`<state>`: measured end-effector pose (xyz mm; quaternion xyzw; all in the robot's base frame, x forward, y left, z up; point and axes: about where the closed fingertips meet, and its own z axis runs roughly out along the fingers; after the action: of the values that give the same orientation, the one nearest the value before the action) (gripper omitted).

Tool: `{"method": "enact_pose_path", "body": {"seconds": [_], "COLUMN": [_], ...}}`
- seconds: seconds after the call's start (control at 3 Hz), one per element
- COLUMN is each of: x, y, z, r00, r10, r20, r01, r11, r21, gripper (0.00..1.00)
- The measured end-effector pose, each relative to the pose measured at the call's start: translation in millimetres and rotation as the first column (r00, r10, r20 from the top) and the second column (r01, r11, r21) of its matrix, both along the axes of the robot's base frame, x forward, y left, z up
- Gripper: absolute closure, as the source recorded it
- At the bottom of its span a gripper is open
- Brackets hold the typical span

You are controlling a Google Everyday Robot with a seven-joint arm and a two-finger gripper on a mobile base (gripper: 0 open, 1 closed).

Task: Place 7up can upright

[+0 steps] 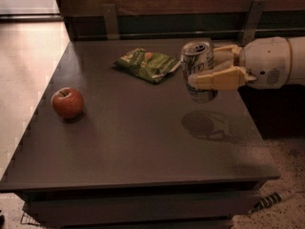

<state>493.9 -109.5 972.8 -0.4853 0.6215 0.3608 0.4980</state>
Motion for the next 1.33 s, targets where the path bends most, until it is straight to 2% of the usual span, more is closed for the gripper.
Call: {"method": "enact_pose_path", "body": {"seconds": [0.33,0.67,1.0,1.33], "x": [-4,-1,6,16], "y": [8,21,32,49], "z": [-12,-25,-34,-46], "r00": [0.9956,0.9939,0.9956,0.9972], "r10": [0.025,0.04,0.049,0.067], "r20": [0.09,0.103,0.08,0.032], "r01": [-0.027,-0.044,-0.053,-0.069], "r11": [0.999,0.998,0.997,0.994], "r21": [0.025,0.041,0.052,0.081], "gripper": [1.0,1.0,1.0,1.0]}}
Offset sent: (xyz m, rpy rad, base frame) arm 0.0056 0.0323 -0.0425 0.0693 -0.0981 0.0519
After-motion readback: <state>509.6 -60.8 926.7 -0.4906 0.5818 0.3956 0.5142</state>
